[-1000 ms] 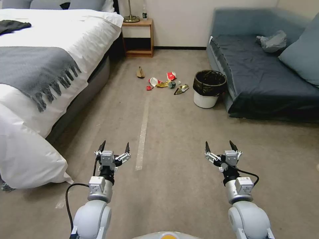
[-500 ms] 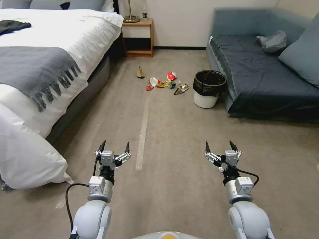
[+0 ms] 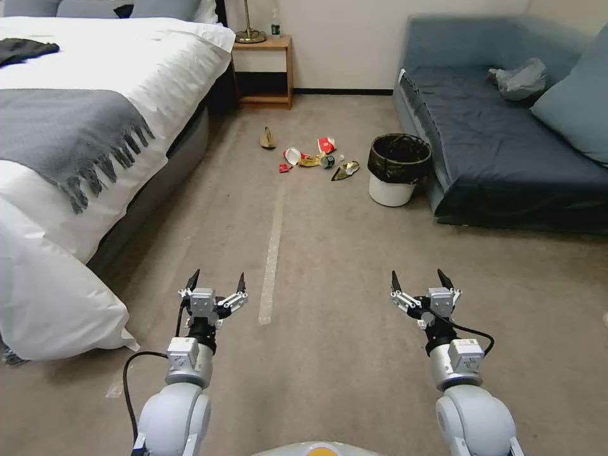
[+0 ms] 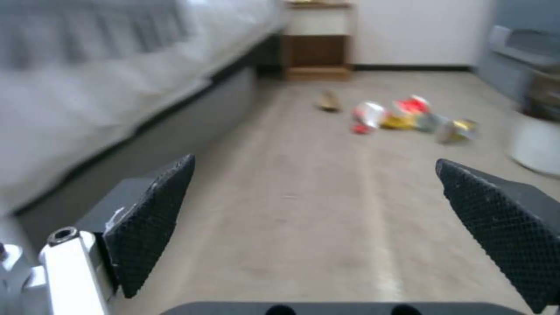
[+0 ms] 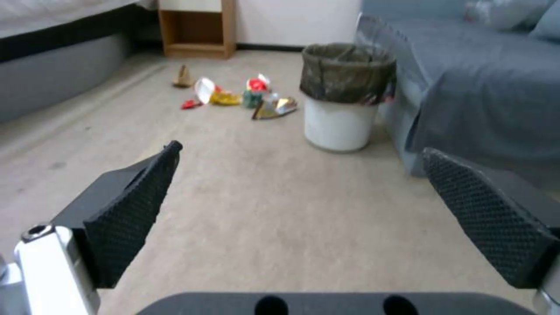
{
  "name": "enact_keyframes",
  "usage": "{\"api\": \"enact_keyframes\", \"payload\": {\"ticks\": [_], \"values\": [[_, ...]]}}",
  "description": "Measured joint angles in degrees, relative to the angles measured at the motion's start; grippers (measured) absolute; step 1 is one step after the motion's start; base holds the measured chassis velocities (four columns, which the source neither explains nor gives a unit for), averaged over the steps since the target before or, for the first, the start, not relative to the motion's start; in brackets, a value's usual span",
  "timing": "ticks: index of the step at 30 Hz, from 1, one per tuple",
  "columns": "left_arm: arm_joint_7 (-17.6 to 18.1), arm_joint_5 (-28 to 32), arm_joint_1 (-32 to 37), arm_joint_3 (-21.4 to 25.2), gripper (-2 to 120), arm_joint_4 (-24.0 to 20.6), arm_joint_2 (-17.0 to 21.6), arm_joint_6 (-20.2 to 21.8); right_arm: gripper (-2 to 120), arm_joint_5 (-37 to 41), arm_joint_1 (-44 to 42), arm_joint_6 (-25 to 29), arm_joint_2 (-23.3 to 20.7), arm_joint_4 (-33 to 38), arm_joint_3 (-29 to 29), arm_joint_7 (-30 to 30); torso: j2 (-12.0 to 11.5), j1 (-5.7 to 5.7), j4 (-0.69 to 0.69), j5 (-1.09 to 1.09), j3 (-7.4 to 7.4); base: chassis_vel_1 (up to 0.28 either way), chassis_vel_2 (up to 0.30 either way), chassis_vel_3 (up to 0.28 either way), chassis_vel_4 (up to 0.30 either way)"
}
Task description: Pick up the trash can from the floor.
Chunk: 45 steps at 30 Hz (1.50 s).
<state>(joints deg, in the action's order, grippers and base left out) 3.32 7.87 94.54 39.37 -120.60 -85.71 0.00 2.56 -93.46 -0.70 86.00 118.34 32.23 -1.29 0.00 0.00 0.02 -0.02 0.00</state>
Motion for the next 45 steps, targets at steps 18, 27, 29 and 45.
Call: {"api": "enact_keyframes", "payload": {"ticks": [18,27,29,45], "values": [[2.27,17.58,9.43,13.72,100,-9.91,2.41,-2.29,100,12.83,-20.02,-3.26,0.70,16.95,3.95,-8.94,0.00,0.00,-0.01,0.02,-0.01,0.000,0.000,0.000,0.000],[1.32,18.02,9.34,13.63,100,-8.95,2.25,-3.61,100,12.78,-19.24,-2.78,0.52,15.81,3.92,-9.05,0.00,0.00,-0.02,0.03,0.00,0.000,0.000,0.000,0.000],[1.19,18.01,9.34,13.58,100,-8.81,2.17,-4.03,100,12.78,-19.19,-2.71,0.41,15.68,3.95,-9.05,0.01,0.00,-0.02,0.02,-0.01,0.000,0.000,0.000,0.000],[-1.47,18.13,9.23,13.26,100,-7.45,2.14,-6.38,100,12.63,-18.81,-1.95,0.40,14.47,4.04,-8.67,0.00,0.00,-0.02,0.03,0.00,0.000,0.000,0.000,0.000]]}}
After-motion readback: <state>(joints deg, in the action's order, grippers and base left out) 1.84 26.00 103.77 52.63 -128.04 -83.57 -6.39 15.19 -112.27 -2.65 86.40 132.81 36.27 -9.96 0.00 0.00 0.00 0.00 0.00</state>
